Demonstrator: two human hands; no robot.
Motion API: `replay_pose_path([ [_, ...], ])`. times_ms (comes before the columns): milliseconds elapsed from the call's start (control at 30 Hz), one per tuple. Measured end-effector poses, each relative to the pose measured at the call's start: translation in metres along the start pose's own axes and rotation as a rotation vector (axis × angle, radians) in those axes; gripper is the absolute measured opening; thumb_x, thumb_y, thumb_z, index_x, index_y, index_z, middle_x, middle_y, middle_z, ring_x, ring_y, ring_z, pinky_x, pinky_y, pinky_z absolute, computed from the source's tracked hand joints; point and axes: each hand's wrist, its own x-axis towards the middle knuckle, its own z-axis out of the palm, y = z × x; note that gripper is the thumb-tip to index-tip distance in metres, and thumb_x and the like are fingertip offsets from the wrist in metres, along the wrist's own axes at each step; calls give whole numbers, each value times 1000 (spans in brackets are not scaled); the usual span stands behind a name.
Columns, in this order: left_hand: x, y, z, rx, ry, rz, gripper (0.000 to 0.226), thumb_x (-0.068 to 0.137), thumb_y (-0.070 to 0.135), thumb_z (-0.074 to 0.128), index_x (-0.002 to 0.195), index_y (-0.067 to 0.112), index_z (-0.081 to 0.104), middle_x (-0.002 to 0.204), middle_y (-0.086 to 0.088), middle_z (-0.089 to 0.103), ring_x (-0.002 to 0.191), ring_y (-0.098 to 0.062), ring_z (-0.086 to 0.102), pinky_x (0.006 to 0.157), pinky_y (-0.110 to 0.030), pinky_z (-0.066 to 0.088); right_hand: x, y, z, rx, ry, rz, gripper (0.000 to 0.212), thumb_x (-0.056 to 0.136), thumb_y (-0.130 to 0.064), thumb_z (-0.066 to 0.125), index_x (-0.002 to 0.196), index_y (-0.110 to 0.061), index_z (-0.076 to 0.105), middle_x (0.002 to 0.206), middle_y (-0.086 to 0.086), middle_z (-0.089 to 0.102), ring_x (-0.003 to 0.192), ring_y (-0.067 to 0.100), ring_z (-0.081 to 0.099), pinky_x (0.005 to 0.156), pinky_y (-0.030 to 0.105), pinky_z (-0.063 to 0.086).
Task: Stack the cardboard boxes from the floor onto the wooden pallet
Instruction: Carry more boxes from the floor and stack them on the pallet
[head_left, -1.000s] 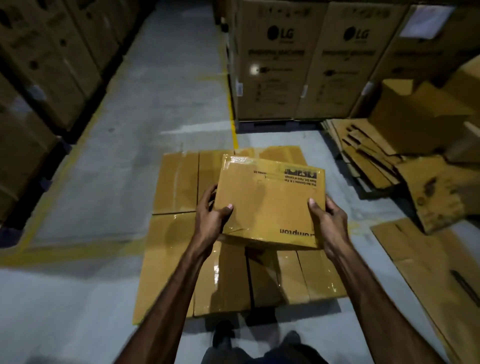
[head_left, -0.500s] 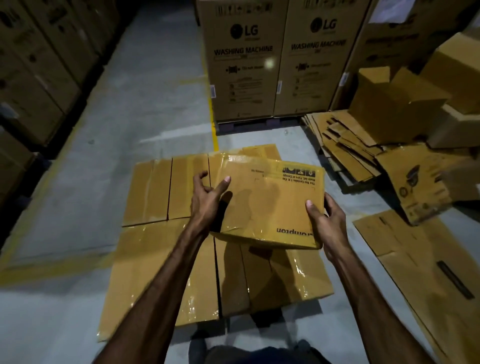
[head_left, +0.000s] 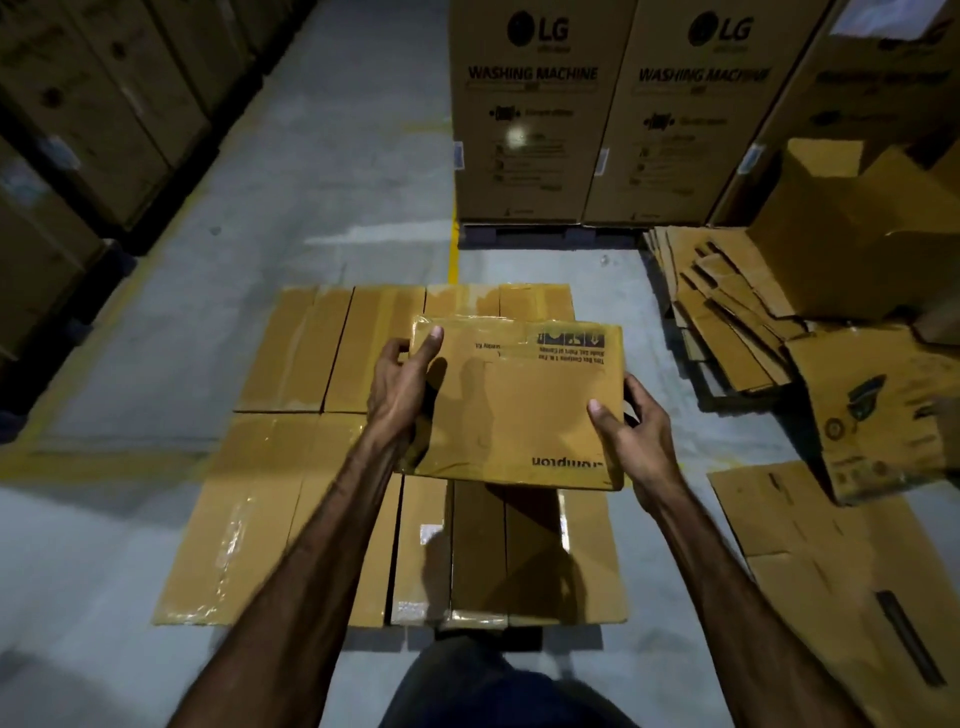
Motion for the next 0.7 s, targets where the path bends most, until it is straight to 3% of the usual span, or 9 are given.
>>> replay_pose_path([
  [167, 43, 17, 18, 24, 22, 70, 76, 68, 99, 57, 104, 33, 62, 114, 4, 69, 107, -26, 64, 97, -59, 53, 26, 11, 2, -33, 54, 35, 52, 96, -21, 78, 144, -24, 59, 129, -10, 72, 109, 8, 73, 87, 36, 64],
  [267, 65, 25, 25, 19, 61, 81, 73, 70, 98, 56, 98, 31, 63, 107, 2, 71, 102, -26, 66, 97, -56, 54, 47, 7, 7, -27, 87, 27, 48, 94, -21, 79, 139, -21, 61, 125, -10, 73, 105, 2, 72, 82, 29, 64],
  [333, 76, 27, 28, -6, 111, 71, 67, 76, 91, 58, 89, 25, 62, 94, -1, 71, 92, -27, 67, 91, -48, 56, 65, 1, 13, -22, 126, 35, 42, 93, -32, 79, 132, -21, 66, 120, -11, 73, 101, -1, 71, 78, 26, 62],
  [433, 86, 32, 33, -38, 242, 26, 61, 85, 83, 60, 74, 24, 51, 71, 2, 55, 73, -24, 54, 66, -35, 39, 103, -1, 21, -57, 275, 65, 41, 87, -70, 70, 94, -30, 74, 98, -11, 75, 96, 14, 70, 81, 43, 60],
  [500, 91, 33, 37, -16, 345, -26, 65, 83, 86, 58, 74, 23, 52, 69, 4, 50, 72, -24, 50, 62, -34, 30, 131, -1, 28, -63, 335, 88, 62, 86, -84, 56, 64, -26, 62, 70, -8, 64, 74, 21, 62, 70, 42, 52],
  [600, 99, 30, 48, 41, 483, -158, 87, 74, 96, 54, 102, 14, 67, 92, -2, 65, 92, -28, 60, 75, -37, 43, 172, 4, 37, -115, 287, 155, 79, 89, -89, 42, 57, -18, 48, 58, 3, 53, 58, 24, 53, 61, 39, 40],
  [700, 108, 35, 70, 115, 636, -202, 81, 68, 99, 54, 89, 21, 63, 94, -4, 66, 100, -32, 64, 88, -44, 48, 213, 19, 42, -179, 203, 284, 83, 81, -99, 34, 62, -19, 46, 61, 4, 52, 57, 21, 51, 60, 36, 35],
])
